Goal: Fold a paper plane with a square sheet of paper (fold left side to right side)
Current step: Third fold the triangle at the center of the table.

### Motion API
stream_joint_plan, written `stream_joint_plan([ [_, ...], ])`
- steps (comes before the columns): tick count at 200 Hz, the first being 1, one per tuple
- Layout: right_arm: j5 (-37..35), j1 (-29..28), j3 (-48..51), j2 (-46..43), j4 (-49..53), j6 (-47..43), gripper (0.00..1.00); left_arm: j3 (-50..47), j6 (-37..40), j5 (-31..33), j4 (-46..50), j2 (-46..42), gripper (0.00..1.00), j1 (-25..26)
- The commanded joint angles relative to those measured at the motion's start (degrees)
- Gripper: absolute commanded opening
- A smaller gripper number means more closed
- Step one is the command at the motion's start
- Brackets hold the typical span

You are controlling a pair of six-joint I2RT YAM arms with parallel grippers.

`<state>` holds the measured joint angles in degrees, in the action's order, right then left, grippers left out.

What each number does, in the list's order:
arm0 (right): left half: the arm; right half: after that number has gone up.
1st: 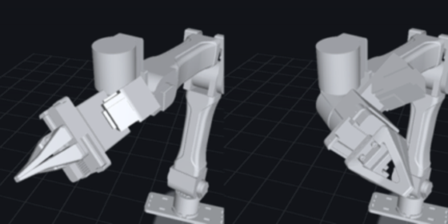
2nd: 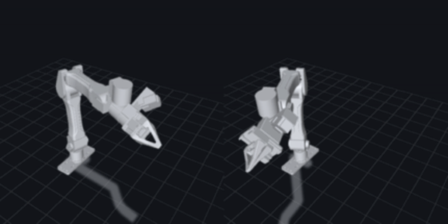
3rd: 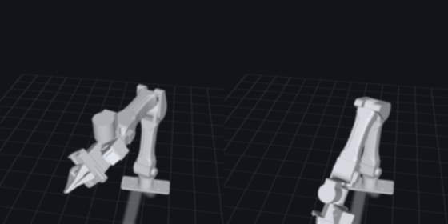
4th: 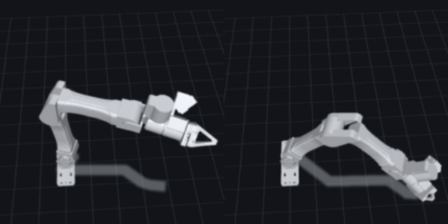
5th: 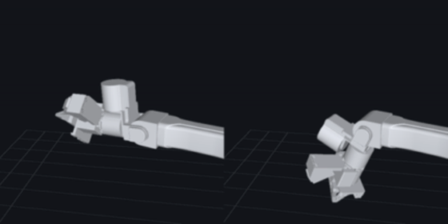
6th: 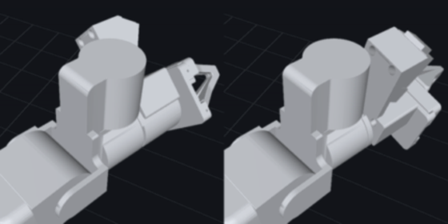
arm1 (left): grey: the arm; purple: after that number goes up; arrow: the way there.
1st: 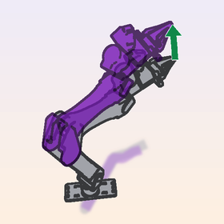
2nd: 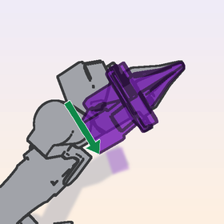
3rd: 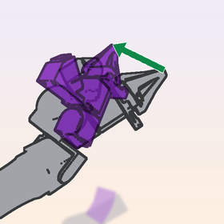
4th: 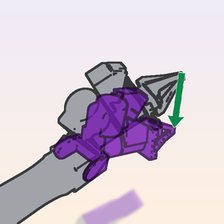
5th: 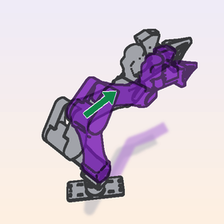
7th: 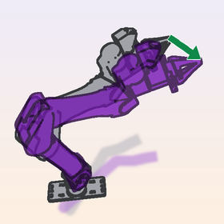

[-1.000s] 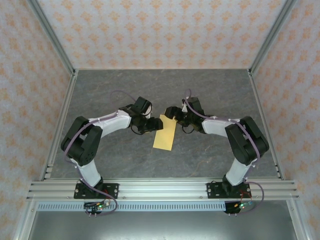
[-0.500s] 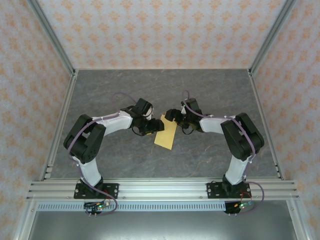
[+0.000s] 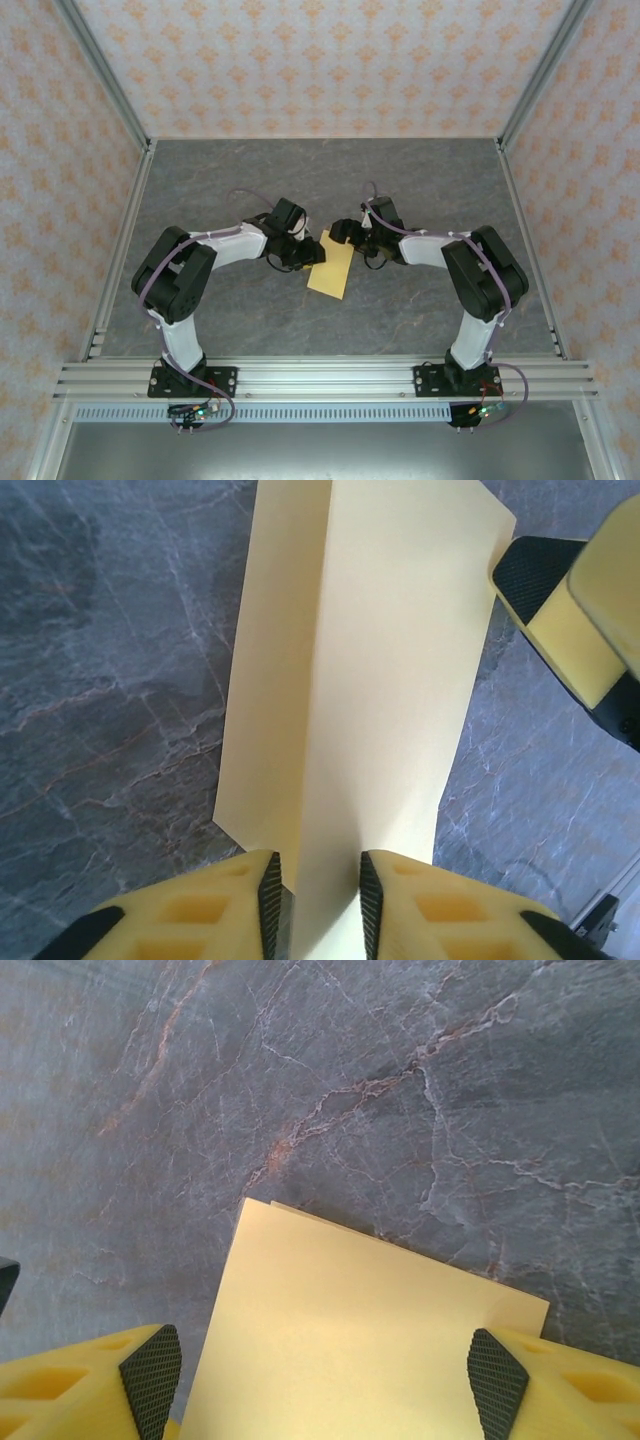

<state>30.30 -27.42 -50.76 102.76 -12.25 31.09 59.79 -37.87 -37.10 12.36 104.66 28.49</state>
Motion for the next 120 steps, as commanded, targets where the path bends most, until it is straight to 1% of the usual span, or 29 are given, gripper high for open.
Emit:
stream_joint_plan([
  [1,-3.02,-0.07,-0.08,-3.73,2.18,-4.29,0.81,-1.05,-0.40,-0.16,-0.42,-2.21,0.19,-0.01],
  [17,-5.29,-0.16,1.73,-7.38,2.66,-6.23,0.83,-1.63,-1.34,-0.29,-1.24,-2.85,0.12,0.01],
  [32,-7.66,-0.50,4.44,-12.12,3.48,-8.82,0.85,-2.29,-2.33,-0.10,-1.93,-3.61,0.09,0.24],
  [41,-9.28,-1.61,6.09,-15.45,5.09,-11.18,0.86,-2.66,-3.00,0.14,-2.31,-3.92,0.08,0.46],
  [52,-12.99,-4.07,8.14,-19.93,7.95,-14.96,0.87,-3.14,-4.24,0.36,-3.15,-4.35,0.06,0.68],
  [70,-19.58,-9.80,12.57,-27.51,11.35,-20.44,0.89,-4.27,-6.86,0.77,-5.28,-4.92,0.04,1.20],
  [84,-23.00,-13.98,16.68,-33.27,12.79,-22.81,0.89,-5.00,-8.52,1.36,-6.21,-5.36,0.04,1.56],
  [98,-27.13,-20.02,20.59,-38.71,13.69,-25.29,0.89,-5.44,-9.88,1.36,-7.04,-5.64,0.03,1.91],
  [100,-27.40,-20.30,20.86,-39.05,13.72,-25.46,0.89,-5.44,-10.04,1.34,-7.10,-5.62,0.03,2.07],
  [106,-29.46,-23.70,22.13,-40.69,14.31,-26.69,0.89,-5.41,-10.41,1.29,-7.26,-5.57,0.03,2.31],
  [120,-33.25,-29.26,23.07,-41.47,15.27,-28.77,0.89,-5.24,-10.93,1.41,-7.17,-5.52,0.03,2.68],
])
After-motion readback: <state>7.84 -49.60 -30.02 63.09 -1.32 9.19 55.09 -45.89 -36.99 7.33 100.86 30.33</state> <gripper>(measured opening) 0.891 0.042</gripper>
